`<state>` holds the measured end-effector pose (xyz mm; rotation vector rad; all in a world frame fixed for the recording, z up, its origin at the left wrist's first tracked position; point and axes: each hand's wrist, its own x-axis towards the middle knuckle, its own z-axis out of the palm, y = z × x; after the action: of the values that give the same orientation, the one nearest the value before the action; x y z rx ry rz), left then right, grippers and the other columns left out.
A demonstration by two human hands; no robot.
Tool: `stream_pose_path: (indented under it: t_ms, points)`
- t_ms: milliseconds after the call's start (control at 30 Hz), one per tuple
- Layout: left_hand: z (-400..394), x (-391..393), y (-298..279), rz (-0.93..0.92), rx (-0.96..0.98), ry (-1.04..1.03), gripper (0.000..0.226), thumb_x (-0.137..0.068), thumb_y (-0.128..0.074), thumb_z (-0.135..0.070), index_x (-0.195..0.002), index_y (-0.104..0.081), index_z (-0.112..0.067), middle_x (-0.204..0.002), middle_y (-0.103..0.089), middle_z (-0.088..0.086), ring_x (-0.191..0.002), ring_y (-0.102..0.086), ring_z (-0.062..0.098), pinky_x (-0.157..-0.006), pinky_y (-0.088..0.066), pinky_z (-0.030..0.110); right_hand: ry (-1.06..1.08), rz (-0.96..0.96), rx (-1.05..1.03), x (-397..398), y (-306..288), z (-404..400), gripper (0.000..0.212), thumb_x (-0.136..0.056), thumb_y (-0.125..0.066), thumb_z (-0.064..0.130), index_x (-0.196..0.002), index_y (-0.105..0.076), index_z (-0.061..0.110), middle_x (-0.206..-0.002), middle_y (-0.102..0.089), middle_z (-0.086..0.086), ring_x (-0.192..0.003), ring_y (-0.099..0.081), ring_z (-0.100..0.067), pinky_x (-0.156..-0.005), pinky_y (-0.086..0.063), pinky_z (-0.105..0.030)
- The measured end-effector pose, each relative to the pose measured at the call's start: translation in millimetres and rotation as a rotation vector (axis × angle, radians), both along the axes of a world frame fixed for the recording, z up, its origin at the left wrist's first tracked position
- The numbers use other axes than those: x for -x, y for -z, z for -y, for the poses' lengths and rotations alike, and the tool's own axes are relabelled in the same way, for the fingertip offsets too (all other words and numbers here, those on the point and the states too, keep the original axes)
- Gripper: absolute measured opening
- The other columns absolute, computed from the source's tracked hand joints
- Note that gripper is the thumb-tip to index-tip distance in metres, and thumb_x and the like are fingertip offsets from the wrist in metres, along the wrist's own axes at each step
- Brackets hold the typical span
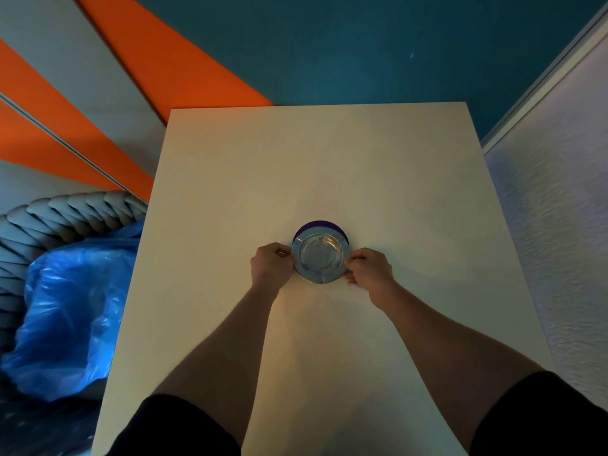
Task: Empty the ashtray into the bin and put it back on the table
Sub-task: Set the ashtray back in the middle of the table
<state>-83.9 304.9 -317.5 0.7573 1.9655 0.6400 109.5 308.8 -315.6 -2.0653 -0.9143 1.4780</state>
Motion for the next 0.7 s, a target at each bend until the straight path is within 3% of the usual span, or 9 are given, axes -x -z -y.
stream_pose_path:
  t_ms: [233,433,600,700]
  points:
    - [-21.1,-1.2,1.1,-0.012,-0.017,-0.005,0.015,-0.077,-0.074,-0.016,-0.071,-0.067,-0.029,-0.081,-0.074,0.003,-0.082,-0.071,0.033,-0.077,-0.060,0.045,0.011,-0.001,0.000,1.2,2.7,-20.6,0.014,-0.085,-0.065,0.008,-0.077,-0.068,0.020,-0.071,-0.071,-0.007,-0.052,-0.068,-0.013,-0.048,-0.054,-0.026]
    - [-26.6,-1.9,0.7,-0.011,-0.010,0.000,0.009,-0.079,-0.073,-0.017,-0.087,-0.073,-0.022,-0.087,-0.075,0.003,-0.084,-0.070,0.029,-0.078,-0.060,0.041,0.004,-0.020,0.011,-0.2,3.8,-23.5,0.014,-0.086,-0.064,0.009,-0.078,-0.067,0.020,-0.074,-0.072,-0.009,-0.060,-0.073,-0.018,-0.047,-0.054,-0.026]
    - [-24.9,1.5,-1.3,0.041,-0.008,-0.050,0.014,-0.082,-0.068,-0.015,-0.095,-0.074,-0.015,-0.082,-0.074,0.007,-0.059,-0.064,0.020,-0.052,-0.052,0.025,0.031,-0.022,0.001,-1.4,3.8,-27.7,0.010,-0.085,-0.061,0.019,-0.079,-0.068,0.016,-0.073,-0.073,-0.010,-0.059,-0.072,-0.018,-0.052,-0.056,-0.030]
    - [-24.3,1.4,-1.6,0.047,-0.006,-0.045,0.014,-0.082,-0.068,-0.011,-0.095,-0.074,-0.014,-0.084,-0.074,0.007,-0.060,-0.064,0.020,-0.054,-0.053,0.025,0.031,-0.003,-0.027,-2.2,2.2,-29.8,0.009,-0.084,-0.063,0.018,-0.077,-0.068,0.018,-0.067,-0.072,-0.006,-0.053,-0.070,-0.014,-0.050,-0.054,-0.027]
